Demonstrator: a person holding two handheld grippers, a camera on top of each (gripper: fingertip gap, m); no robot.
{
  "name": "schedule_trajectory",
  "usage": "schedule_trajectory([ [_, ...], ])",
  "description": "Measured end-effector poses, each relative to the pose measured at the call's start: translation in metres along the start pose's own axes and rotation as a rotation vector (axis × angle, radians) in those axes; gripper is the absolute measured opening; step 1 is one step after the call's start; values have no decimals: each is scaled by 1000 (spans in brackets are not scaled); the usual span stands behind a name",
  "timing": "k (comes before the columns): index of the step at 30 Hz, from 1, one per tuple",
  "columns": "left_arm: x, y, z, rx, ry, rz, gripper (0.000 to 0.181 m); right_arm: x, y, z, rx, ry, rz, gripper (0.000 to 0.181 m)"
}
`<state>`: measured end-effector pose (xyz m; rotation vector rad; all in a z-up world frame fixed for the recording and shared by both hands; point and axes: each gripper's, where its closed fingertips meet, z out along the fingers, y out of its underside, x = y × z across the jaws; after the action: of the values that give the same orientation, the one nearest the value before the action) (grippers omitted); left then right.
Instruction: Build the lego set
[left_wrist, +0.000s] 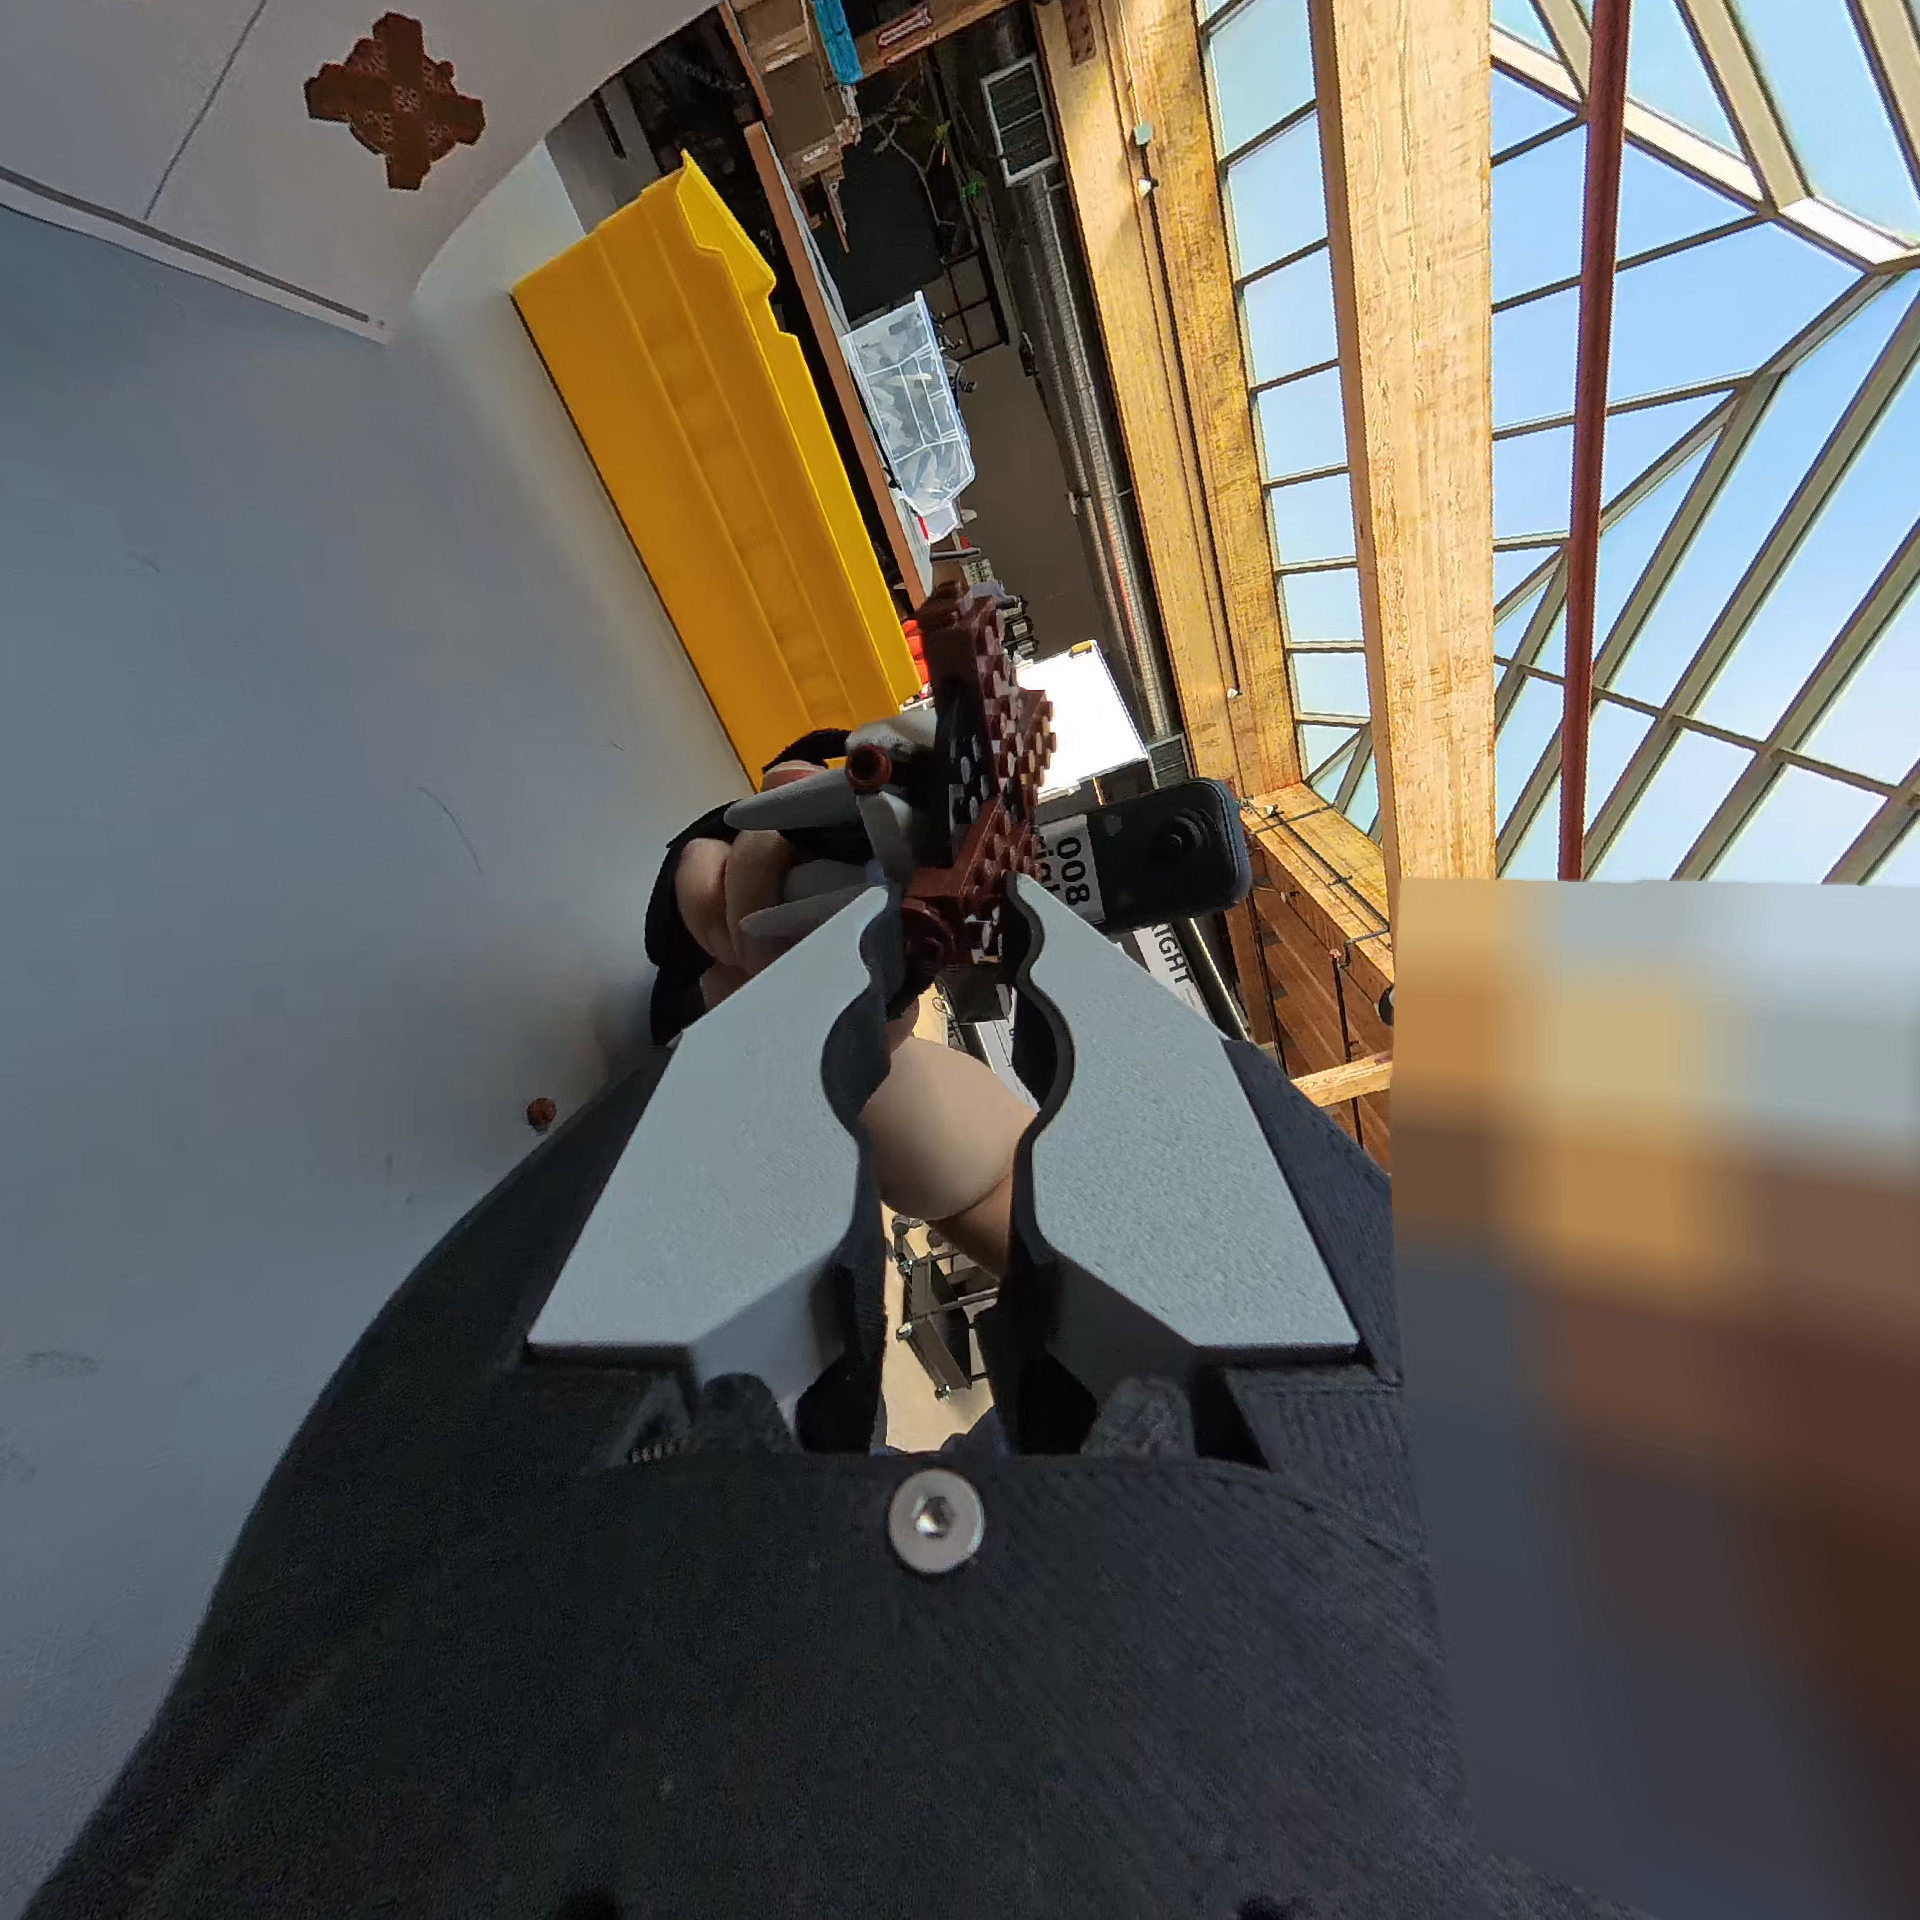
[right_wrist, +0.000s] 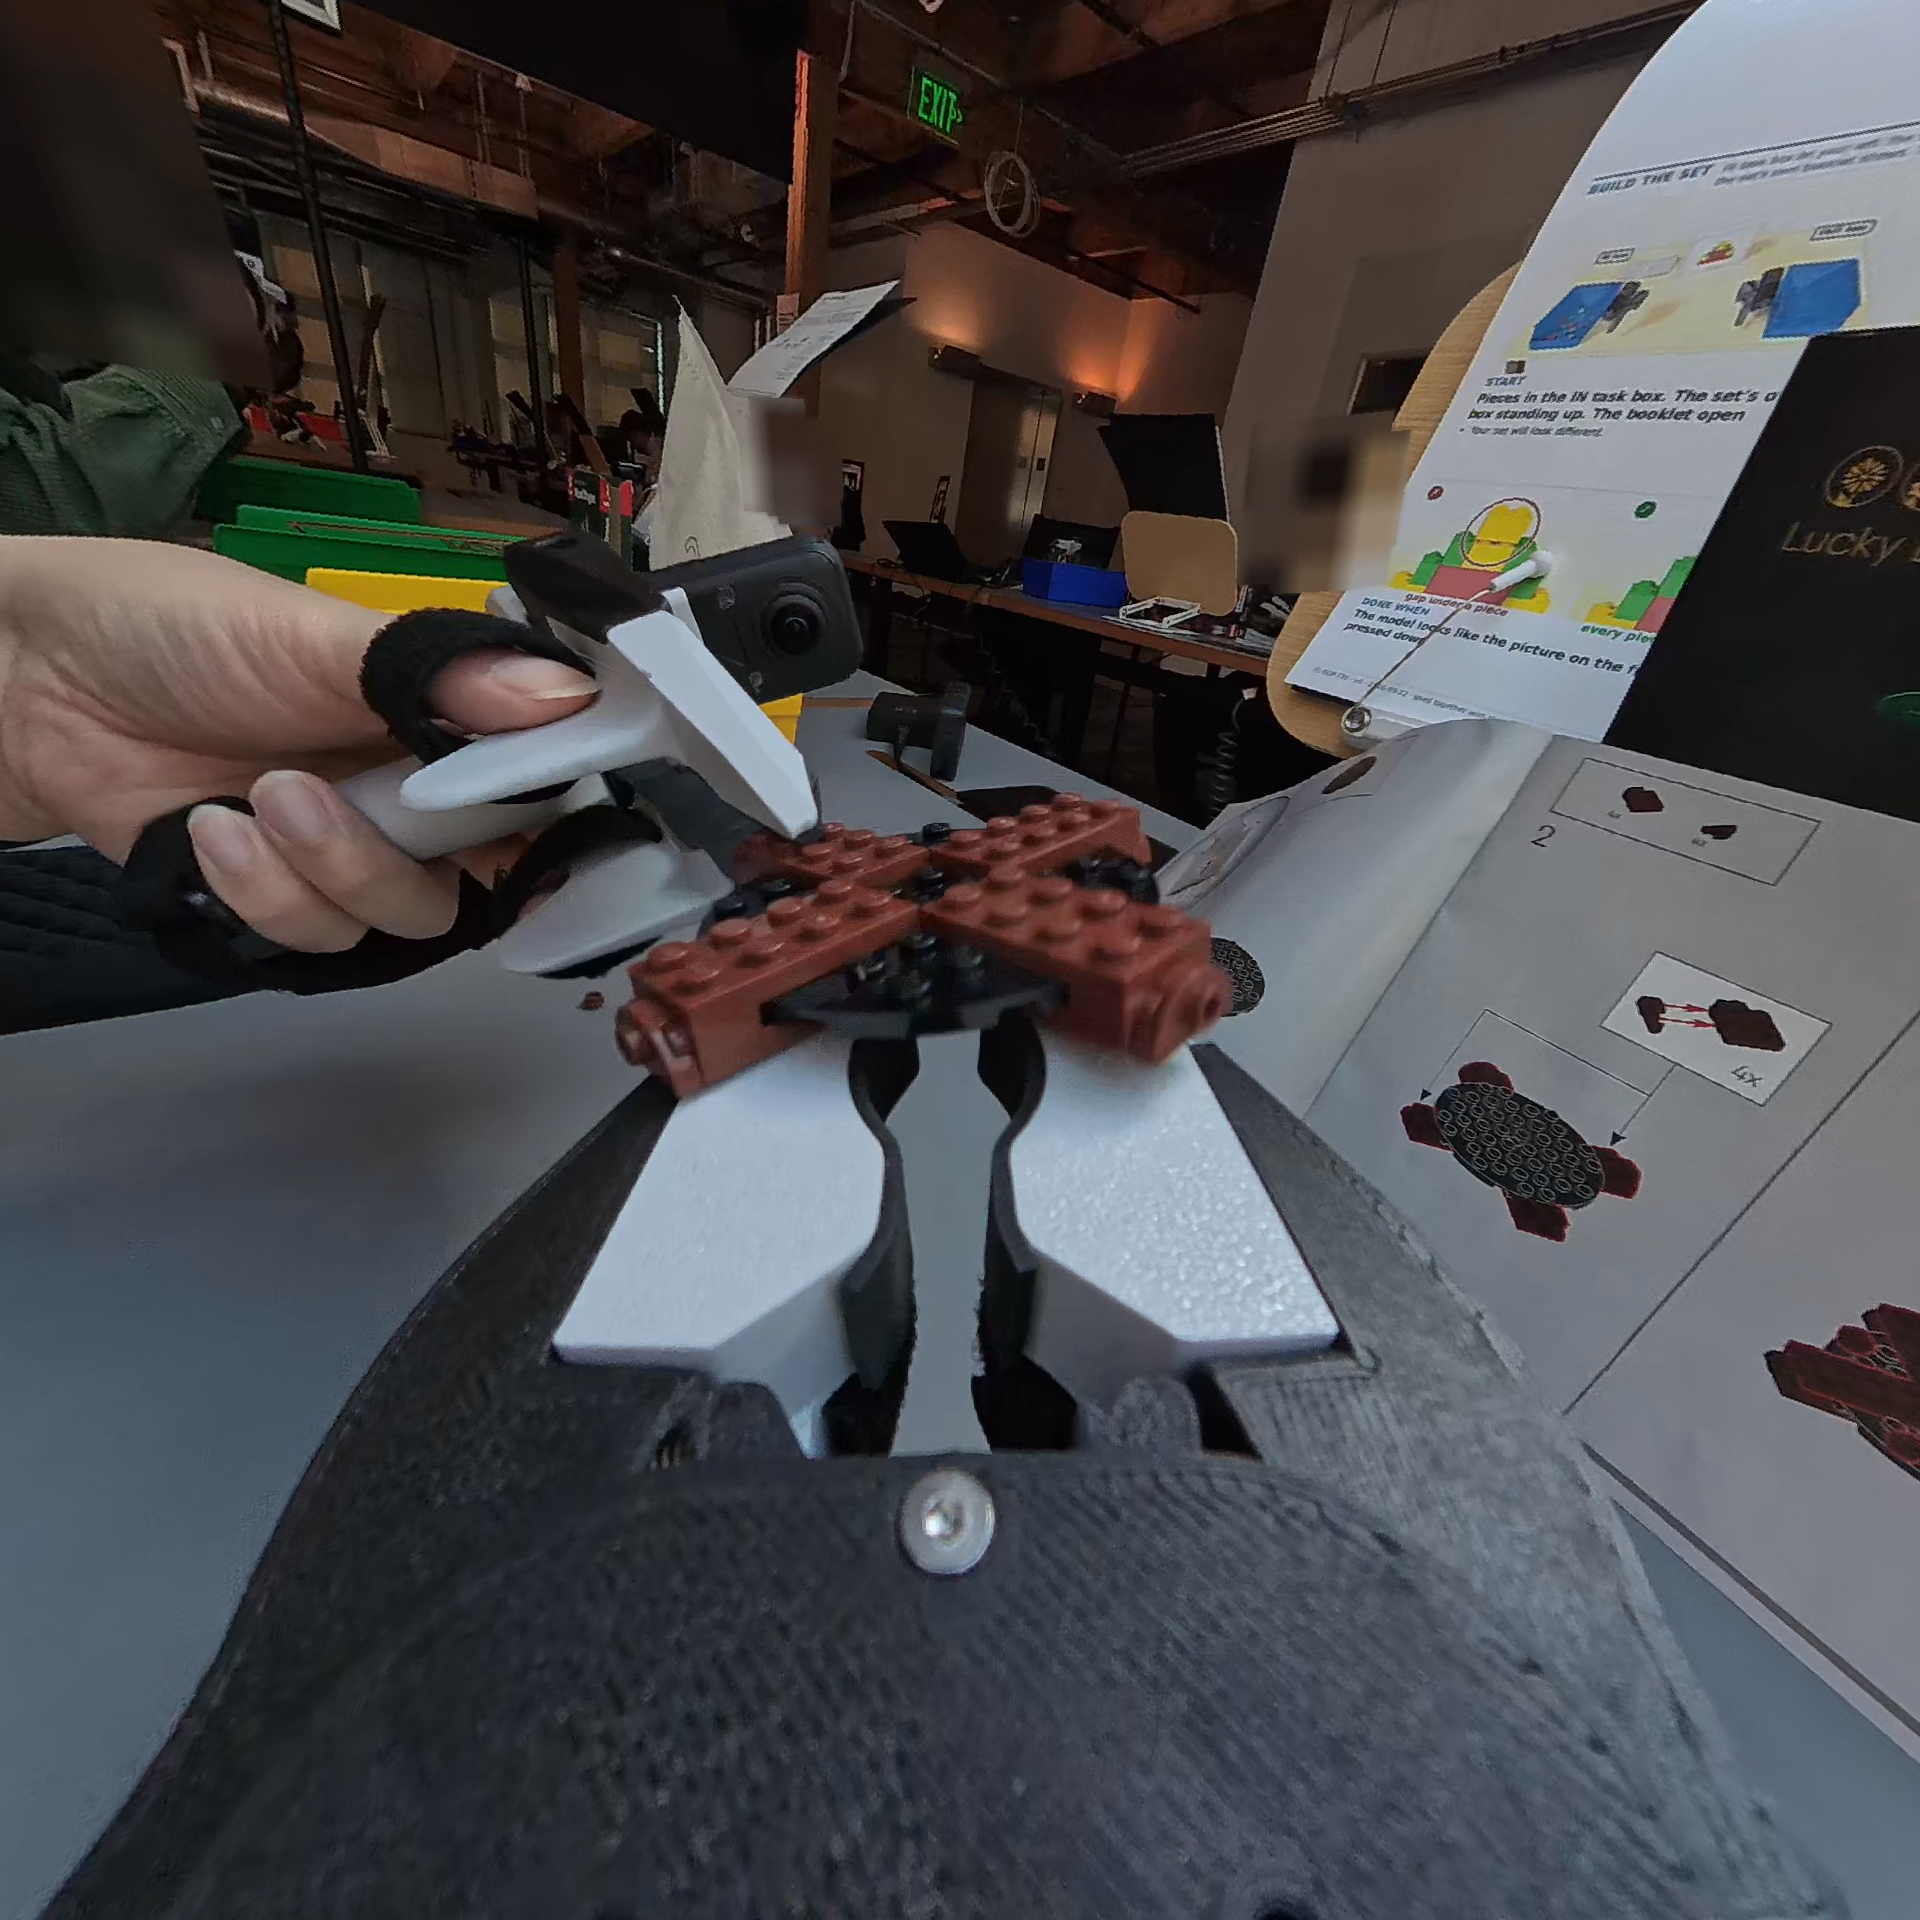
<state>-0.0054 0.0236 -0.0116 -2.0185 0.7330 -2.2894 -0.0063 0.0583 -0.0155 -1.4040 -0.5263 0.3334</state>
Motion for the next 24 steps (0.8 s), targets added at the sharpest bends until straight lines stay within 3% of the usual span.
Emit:
schedule_trajectory([
  [9, 12, 2, -2, -4, 42, 32, 9, 2, 6, 2, -27, 9, 5, 2],
  [15, 23, -28, -26, 151, 91, 68, 9, 16, 11, 0, -46, 36, 101, 3],
  [20, -17, -56, -69, 331, -101, 191, 9, 20, 6, -6, -60, -3, 103, 3],
  [24, -48, -46, -72, 360, -154, 152, 9, 4, 5, -10, -197, -101, 57, 2],
])
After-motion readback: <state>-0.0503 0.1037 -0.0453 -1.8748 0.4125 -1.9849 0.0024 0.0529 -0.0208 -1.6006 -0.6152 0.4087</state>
